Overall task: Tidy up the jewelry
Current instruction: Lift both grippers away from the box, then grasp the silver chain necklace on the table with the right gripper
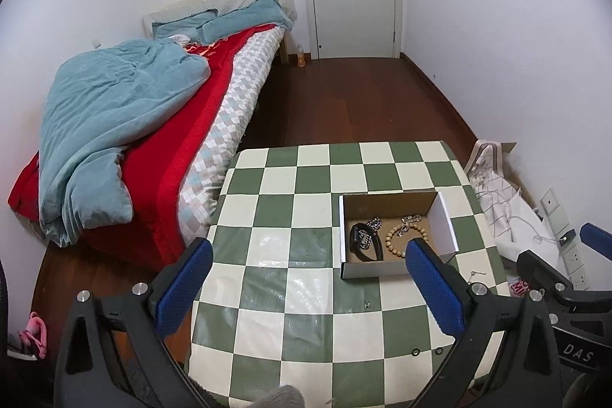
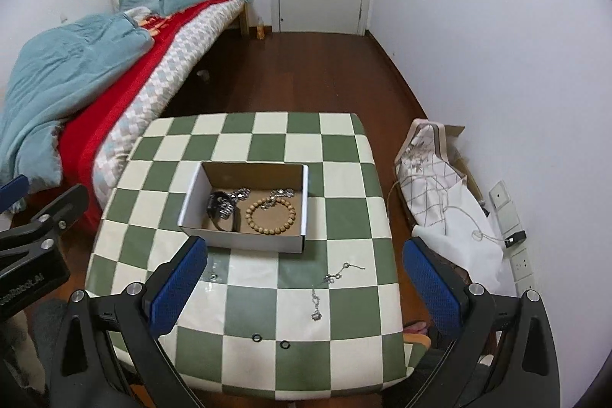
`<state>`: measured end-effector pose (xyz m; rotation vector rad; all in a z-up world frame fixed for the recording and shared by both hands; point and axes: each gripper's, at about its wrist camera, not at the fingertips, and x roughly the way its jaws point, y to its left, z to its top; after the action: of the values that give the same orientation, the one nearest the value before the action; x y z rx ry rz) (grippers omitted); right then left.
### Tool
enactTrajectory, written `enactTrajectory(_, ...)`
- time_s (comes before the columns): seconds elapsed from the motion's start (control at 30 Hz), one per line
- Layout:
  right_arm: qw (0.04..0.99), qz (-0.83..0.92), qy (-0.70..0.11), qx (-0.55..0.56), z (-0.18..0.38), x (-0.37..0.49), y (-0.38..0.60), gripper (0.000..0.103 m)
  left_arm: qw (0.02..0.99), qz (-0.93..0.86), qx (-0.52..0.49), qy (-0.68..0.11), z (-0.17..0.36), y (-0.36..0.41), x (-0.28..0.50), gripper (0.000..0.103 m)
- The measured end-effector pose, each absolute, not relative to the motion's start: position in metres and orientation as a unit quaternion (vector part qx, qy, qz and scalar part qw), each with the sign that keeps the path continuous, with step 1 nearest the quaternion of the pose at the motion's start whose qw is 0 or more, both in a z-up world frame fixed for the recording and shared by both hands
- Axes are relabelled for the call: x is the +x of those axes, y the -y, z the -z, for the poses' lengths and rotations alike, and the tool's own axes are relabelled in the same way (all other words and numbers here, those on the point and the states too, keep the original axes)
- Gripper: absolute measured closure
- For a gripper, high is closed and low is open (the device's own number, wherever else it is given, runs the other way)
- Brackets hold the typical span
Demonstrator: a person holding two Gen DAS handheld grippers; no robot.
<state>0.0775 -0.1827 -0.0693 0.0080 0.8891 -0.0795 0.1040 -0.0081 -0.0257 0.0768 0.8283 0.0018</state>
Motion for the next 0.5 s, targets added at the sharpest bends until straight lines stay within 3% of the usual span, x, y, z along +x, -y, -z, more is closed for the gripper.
enactTrajectory(0.17,0.903,0.024,-0.426,0.036,0.066,0.061,0.192,0.0,0.921,-0.017,0.032,-0.389,0.024,0.004,0.087,0.0)
enactTrajectory(0.33,0.884,0.052,-0.458,0.081,0.105,0.055,0.232,0.004,0.909,-0.065,0.072,-0.405,0.06,0.006,0.084,0.0)
enactTrajectory(0.4,0.869,0.059,-0.481,0.098,0.131,0.057,0.25,0.034,0.898,-0.082,0.088,-0.423,0.081,0.006,0.086,0.0)
enactTrajectory(0.47,0.852,0.064,-0.506,0.115,0.161,0.059,0.265,0.044,0.886,-0.097,0.098,-0.443,0.106,0.007,0.091,0.0)
enactTrajectory(0.5,0.845,0.063,-0.517,0.124,0.177,0.061,0.272,0.044,0.88,-0.102,0.101,-0.452,0.116,0.008,0.093,0.0)
